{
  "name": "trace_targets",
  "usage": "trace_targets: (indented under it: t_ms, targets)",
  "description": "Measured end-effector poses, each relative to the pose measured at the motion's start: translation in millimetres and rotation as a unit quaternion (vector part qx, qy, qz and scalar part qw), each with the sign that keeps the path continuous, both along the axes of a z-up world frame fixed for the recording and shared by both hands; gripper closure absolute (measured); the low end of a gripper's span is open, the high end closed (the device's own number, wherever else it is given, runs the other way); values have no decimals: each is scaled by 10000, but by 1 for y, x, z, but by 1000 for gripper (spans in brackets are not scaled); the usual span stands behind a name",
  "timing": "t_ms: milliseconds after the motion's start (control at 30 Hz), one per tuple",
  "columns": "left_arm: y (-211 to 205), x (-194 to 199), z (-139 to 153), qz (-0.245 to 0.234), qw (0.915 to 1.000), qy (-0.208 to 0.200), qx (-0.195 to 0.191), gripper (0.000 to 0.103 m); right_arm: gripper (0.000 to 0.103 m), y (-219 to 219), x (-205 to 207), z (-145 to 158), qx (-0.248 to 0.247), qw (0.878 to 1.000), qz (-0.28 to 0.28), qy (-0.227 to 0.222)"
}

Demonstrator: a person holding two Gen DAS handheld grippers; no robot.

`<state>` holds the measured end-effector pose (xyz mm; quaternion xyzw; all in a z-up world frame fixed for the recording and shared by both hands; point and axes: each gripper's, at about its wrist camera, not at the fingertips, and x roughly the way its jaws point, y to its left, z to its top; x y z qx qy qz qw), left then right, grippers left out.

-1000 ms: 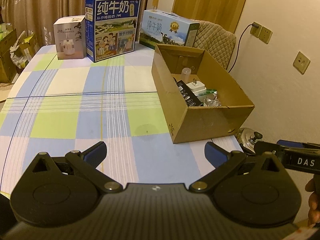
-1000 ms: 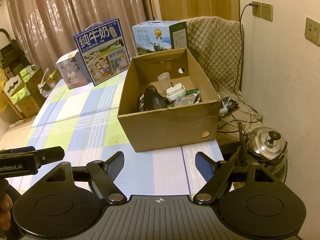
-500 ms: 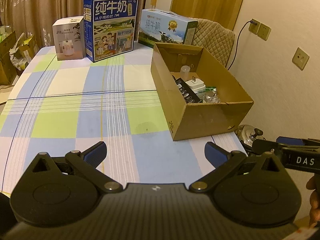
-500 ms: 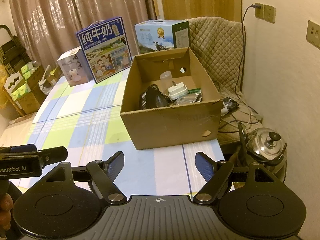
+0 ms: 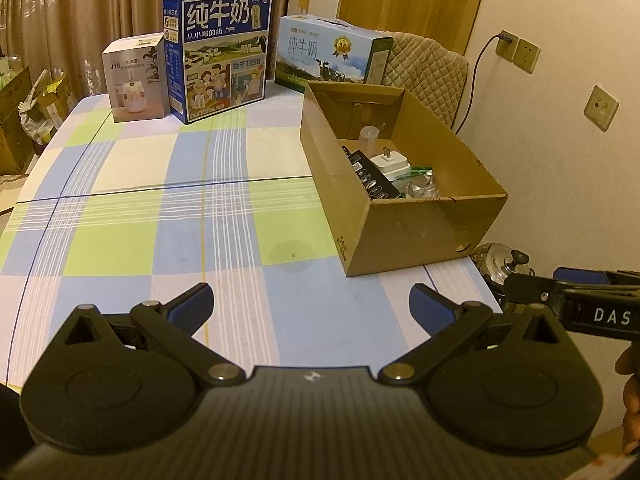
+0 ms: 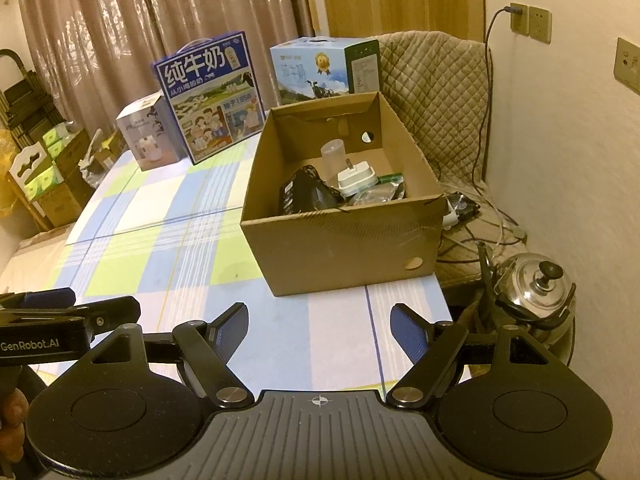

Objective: Organize objects

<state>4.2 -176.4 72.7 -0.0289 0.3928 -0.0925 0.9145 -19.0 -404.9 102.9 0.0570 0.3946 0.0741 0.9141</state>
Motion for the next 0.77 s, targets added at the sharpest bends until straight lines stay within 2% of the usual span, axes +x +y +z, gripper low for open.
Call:
trace_targets:
  t_ms: [600,767]
  targets:
    - [1,1,-1,5,10000,-6,-6,1,28,2,0,0,43,10000,9,10]
    - [1,-2,0,-24,9999,-116,-39,1,28,2,0,-1,39,10000,6,15]
